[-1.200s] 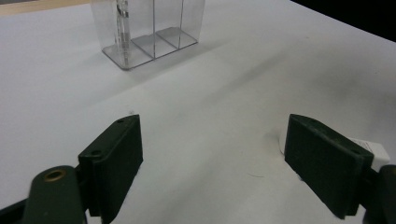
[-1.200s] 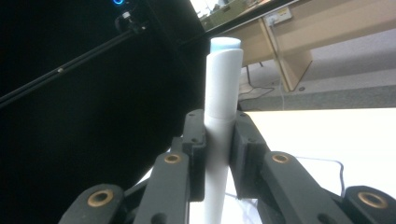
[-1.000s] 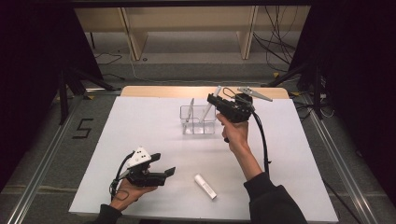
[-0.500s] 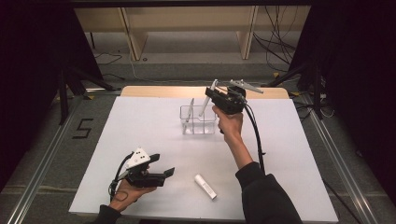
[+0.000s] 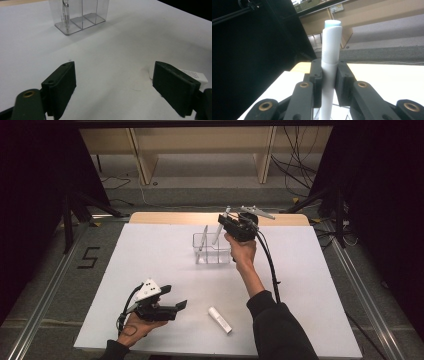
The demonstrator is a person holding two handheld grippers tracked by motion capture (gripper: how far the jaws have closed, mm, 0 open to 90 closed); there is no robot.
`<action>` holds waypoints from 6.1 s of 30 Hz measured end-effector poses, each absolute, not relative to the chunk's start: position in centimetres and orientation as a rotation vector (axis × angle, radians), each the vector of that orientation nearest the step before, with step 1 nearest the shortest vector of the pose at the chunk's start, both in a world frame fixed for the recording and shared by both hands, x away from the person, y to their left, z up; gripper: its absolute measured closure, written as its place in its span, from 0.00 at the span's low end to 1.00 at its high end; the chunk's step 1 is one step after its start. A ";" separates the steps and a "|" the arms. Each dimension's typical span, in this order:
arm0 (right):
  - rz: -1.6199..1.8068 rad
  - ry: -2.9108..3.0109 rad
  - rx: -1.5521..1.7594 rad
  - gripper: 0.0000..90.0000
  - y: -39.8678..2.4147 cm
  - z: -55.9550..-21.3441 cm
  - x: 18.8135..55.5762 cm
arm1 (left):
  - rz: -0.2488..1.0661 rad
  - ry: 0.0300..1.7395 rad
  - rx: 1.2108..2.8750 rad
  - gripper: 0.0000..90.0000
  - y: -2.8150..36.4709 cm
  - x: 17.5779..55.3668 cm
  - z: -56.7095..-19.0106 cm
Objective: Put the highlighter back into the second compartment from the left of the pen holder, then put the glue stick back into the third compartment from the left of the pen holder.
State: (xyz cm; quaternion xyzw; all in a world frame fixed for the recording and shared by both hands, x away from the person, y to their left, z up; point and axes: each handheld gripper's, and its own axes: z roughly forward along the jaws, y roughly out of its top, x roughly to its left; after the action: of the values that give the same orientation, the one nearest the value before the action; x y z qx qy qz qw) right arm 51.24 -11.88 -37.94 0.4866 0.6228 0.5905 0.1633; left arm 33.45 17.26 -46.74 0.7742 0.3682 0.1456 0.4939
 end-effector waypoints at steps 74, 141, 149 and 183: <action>1.480 2.015 1.273 0.32 -13.3 -38.9 44.9 | 0.332 0.917 1.819 0.20 17.7 33.5 -46.7; 1.252 2.453 1.098 0.24 -11.6 -43.5 35.5 | 0.340 0.930 1.805 0.20 17.9 33.5 -46.7; 1.197 2.502 1.073 0.23 -11.0 -44.1 35.1 | 0.343 0.931 1.807 0.20 17.8 33.6 -46.8; 0.883 2.665 1.016 0.44 -9.2 -46.8 32.8 | 0.354 0.915 1.816 0.20 17.8 33.5 -46.7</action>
State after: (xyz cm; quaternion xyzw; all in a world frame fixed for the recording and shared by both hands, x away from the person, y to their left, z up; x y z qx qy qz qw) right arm 32.80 -9.21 -46.84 0.3394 0.8899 0.2949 0.0777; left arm 33.47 17.82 -46.71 0.7551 0.3804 0.1470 0.5133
